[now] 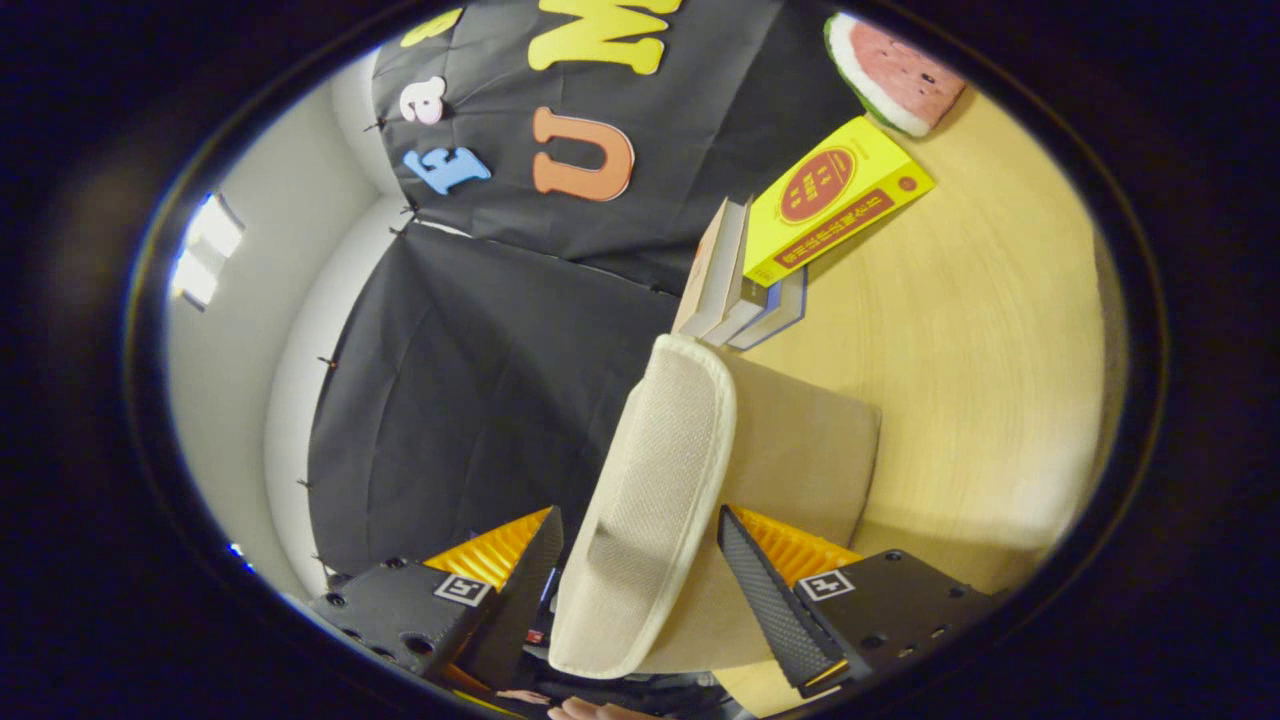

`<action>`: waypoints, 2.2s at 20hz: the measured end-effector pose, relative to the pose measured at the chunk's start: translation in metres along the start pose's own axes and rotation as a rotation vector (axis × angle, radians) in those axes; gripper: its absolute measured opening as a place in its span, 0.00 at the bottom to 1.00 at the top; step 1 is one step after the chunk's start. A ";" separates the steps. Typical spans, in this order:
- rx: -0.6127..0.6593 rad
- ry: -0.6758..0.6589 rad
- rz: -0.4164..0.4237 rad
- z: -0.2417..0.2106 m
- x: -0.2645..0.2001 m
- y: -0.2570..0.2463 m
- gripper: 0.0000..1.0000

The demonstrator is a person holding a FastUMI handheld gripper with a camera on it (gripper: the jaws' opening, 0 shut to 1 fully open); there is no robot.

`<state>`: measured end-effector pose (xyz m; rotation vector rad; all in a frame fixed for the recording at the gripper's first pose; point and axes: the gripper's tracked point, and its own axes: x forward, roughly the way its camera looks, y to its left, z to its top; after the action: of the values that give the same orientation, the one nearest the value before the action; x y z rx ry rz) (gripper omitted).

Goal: Open the storage box then place both shoes into the box .Put the left shoe in first, then the right shoe, with the right side of both shoes facing outward in a uniform manner.

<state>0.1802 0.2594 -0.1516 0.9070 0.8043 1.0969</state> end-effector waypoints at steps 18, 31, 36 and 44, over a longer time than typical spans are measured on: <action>-0.052 0.011 -0.103 0.011 -0.021 0.022 0.08; -0.171 -0.014 -0.278 0.026 0.000 0.138 0.10; -0.197 -0.043 -0.316 0.038 0.035 0.187 0.10; -0.256 -0.056 -0.402 0.049 0.117 0.234 0.11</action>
<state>0.1655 0.4069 0.0691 0.5287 0.7401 0.7946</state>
